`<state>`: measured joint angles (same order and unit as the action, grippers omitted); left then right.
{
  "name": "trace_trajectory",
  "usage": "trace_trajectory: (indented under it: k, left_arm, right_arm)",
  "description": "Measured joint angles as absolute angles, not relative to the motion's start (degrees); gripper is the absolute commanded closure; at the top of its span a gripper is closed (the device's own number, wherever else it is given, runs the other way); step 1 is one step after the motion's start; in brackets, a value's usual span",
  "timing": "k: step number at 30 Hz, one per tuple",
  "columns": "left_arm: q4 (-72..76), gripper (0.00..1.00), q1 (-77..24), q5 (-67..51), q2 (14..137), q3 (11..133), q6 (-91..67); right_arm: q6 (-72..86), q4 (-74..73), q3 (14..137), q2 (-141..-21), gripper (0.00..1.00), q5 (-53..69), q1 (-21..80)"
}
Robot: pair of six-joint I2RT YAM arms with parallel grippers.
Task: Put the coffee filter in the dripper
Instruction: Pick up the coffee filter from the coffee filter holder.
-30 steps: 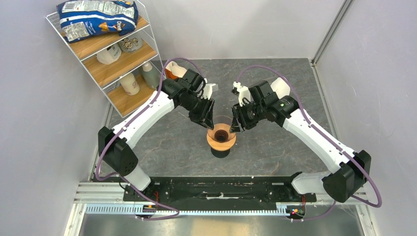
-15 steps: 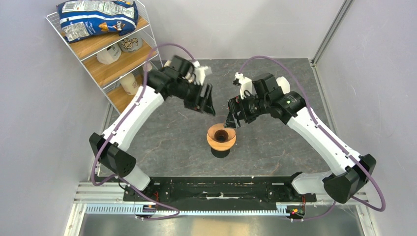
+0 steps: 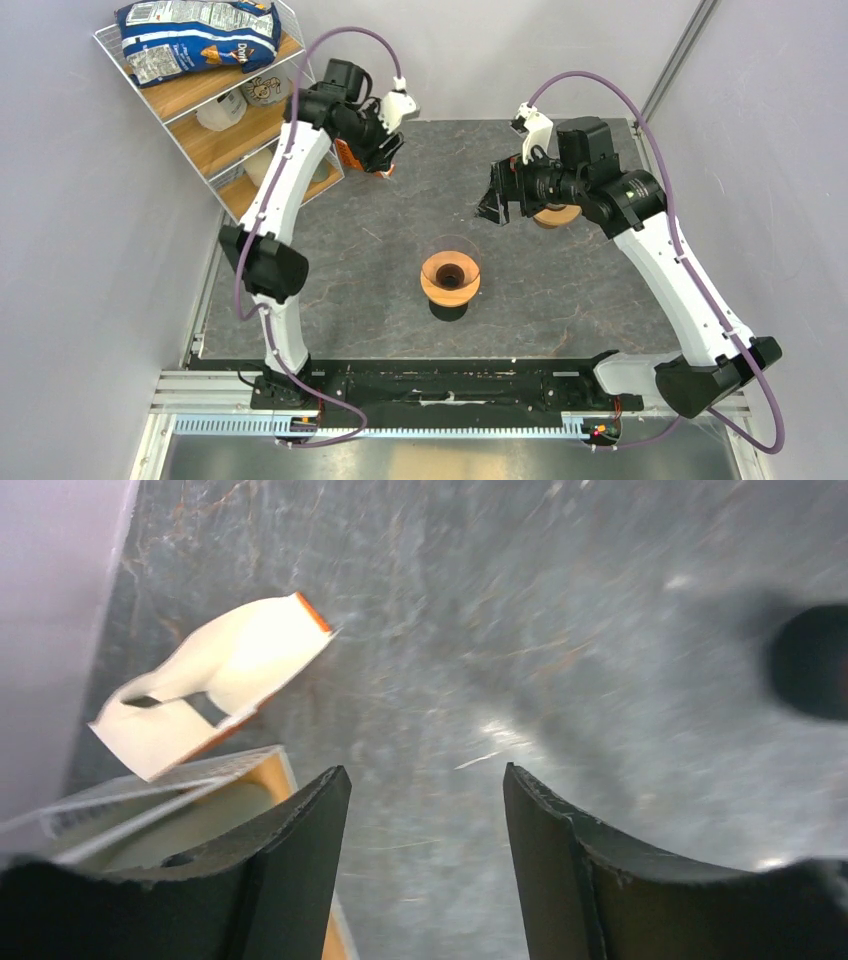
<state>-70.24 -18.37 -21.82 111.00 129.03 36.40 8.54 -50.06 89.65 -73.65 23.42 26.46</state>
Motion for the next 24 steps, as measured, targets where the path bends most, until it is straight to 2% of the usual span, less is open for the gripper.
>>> trace_trajectory:
  k: [4,8,13,24]
  left_arm:
    - [-68.9,0.43,-17.04,-17.5,117.93,129.19,51.33]
    - [-68.77,0.53,-13.96,-16.25,124.46,134.5,62.76]
    - [-68.62,0.6,-9.82,-16.14,127.31,136.46,74.81]
    - [-68.84,0.64,-7.2,-19.03,131.46,137.01,88.82]
  right_arm:
    - [8.49,-50.61,89.73,-74.46,0.01,23.51,25.21]
    - [8.49,-51.18,89.73,-74.76,0.01,23.66,24.6]
    - [8.49,-51.37,89.73,-75.0,0.01,23.68,24.32]
    - [8.51,-51.59,89.73,-76.18,0.01,24.08,23.75]
